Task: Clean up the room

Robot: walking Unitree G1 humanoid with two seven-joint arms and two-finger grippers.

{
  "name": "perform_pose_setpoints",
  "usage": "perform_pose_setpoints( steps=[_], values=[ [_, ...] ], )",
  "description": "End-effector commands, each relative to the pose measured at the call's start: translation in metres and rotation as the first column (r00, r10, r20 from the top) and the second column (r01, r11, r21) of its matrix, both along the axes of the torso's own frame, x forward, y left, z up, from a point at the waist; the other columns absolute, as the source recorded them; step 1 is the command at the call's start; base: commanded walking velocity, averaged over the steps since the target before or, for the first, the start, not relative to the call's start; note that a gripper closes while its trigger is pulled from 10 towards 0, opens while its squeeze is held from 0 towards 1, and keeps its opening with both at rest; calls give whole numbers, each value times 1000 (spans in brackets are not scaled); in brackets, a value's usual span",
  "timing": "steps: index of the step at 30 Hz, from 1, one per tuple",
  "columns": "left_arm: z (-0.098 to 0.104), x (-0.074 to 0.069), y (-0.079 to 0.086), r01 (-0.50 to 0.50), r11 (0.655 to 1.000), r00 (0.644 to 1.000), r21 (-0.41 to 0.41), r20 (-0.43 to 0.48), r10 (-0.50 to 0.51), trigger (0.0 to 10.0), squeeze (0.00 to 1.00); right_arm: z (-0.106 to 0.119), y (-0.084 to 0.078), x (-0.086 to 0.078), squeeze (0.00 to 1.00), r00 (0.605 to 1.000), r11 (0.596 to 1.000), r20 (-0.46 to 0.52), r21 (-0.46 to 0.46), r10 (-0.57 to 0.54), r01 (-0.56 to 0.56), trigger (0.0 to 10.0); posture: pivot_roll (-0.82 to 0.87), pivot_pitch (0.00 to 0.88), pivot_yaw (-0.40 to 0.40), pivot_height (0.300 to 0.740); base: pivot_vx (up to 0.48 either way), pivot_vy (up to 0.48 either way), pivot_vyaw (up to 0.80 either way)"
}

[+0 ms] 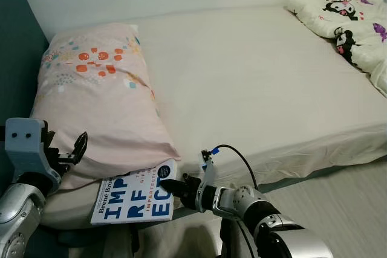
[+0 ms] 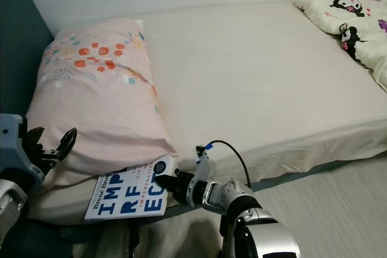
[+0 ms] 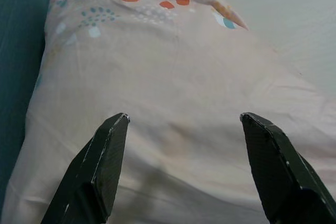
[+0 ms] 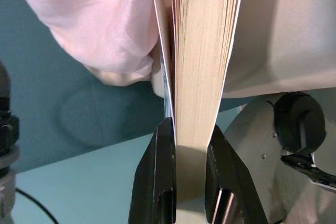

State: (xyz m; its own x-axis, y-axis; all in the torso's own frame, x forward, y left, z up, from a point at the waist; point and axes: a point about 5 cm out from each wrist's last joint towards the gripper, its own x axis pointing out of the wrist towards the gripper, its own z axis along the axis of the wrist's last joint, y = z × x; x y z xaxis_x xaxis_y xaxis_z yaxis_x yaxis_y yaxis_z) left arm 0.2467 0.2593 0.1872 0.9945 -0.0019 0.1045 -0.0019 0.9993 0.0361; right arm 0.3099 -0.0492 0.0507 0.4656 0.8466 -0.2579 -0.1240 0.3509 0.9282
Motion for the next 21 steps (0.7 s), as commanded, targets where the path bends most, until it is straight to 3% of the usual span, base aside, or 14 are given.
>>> perform_pose_setpoints(
  steps=[1, 2, 3, 4, 5, 16, 17, 18, 21],
  values=[
    [-7, -1, 1, -15, 1000, 999, -3, -33, 15, 10000, 0, 0, -1, 2, 0, 1000, 1000, -5, -2, -26, 26, 0, 147, 284, -83, 577, 0, 0, 0],
    [-7, 0, 2, -22, 1000, 999, -2, -33, 21, 10000, 0, 1, -1, 3, 82, 1000, 1000, 16, -6, -22, 22, 196, 147, 286, -83, 577, 0, 0, 0],
    [-7, 0, 2, -22, 1000, 999, -2, -33, 21, 10000, 0, 1, -1, 3, 82, 1000, 1000, 16, -6, -22, 22, 196, 147, 286, -83, 577, 0, 0, 0],
    [-7, 0, 2, -25, 1000, 999, -2, -33, 25, 10000, 0, 3, -1, 4, 86, 999, 1000, 33, -12, -17, 17, 7333, 147, 286, -83, 577, 0, 0, 0],
    [-6, 1, 2, -32, 999, 999, -5, -30, 32, 10000, 0, 6, 0, 7, 71, 998, 1000, 55, -7, -16, 16, 10000, 149, 291, -83, 577, 0, 0, 0],
    [-5, 3, 1, -53, 998, 998, -31, -24, 52, 10000, 0, 19, -8, 22, 55, 987, 992, 97, 14, -126, 125, 10000, 147, 296, -80, 577, 0, 0, 0],
    [-6, 3, 0, -52, 998, 998, -37, -25, 51, 10000, 0, 20, -10, 24, 86, 985, 991, 105, 11, -136, 136, 10000, 147, 296, -80, 577, 0, 0, 0],
    [-6, 3, -1, -51, 998, 998, -42, -27, 50, 10000, 0, 20, -12, 25, 408, 983, 989, 108, 1, -148, 149, 10000, 147, 296, -79, 577, 0, 0, 0],
    [-7, 4, -2, -51, 998, 998, -47, -28, 50, 10000, 0, 19, -14, 26, 408, 981, 987, 109, -11, -161, 163, 10000, 146, 296, -80, 577, 0, 0, 0]
  ],
)
